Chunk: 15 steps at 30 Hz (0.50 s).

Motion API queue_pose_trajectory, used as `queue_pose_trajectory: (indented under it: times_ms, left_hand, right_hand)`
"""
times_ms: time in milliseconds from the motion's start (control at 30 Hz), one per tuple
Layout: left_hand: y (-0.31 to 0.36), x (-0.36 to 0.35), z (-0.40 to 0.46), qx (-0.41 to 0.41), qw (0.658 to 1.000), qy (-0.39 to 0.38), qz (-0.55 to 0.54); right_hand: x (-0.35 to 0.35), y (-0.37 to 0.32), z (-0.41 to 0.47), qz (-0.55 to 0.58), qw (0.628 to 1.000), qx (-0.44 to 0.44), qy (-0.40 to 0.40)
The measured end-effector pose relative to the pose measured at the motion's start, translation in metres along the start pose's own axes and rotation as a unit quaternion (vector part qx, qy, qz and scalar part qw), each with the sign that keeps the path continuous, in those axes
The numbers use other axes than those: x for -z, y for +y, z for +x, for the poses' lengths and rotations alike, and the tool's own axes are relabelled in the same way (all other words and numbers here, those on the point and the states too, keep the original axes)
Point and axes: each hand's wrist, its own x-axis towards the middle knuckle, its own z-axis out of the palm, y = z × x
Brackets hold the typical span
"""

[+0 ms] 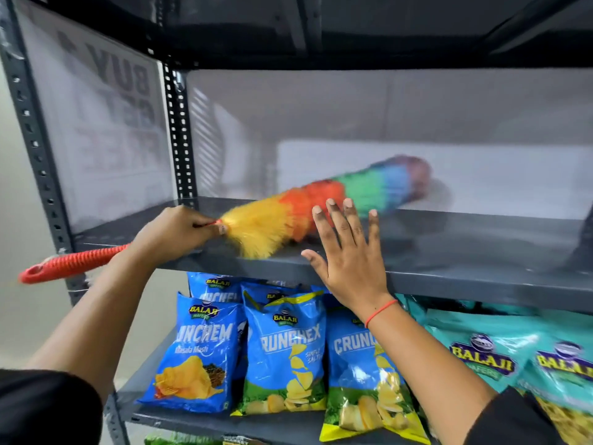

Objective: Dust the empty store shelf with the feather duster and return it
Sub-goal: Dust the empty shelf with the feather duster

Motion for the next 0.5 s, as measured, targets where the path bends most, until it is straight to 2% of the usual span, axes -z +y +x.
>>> queue_pose_trajectory:
  times_ms: [67, 133, 267, 333, 433, 500]
  left_hand:
    - [0.015, -0.007, 0.009, -0.04, 0.998, -0.049, -0.01]
    - [0.027, -0.015, 0.02, -0.058, 0.995, -0.071, 0.036]
    - [0.05, -0.032, 0.041, -0.033, 0.985, 0.029, 0.17]
    - [0.069, -0.042, 0.045, -0.057, 0.989, 0.035, 0.13]
    - [0.097, -0.058, 0.045, -0.119, 0.99, -0.079, 0.006]
    - [0.111, -0.069, 0.05, -0.128, 0.982, -0.136, -0.008]
  right_hand:
    - [0.003, 0.01, -0.004, -0.003, 1.0, 0.0, 0.002]
    - [0.007, 0.02, -0.007, -0.01, 1.0, -0.011, -0.005]
    - [0.016, 0.041, -0.018, -0.017, 0.998, -0.055, -0.015]
    - [0.019, 0.052, -0.022, -0.013, 0.997, -0.075, -0.013]
    - [0.022, 0.064, -0.026, -0.008, 0.995, -0.1, -0.012]
    - [0.023, 0.07, -0.029, -0.013, 0.994, -0.106, -0.014]
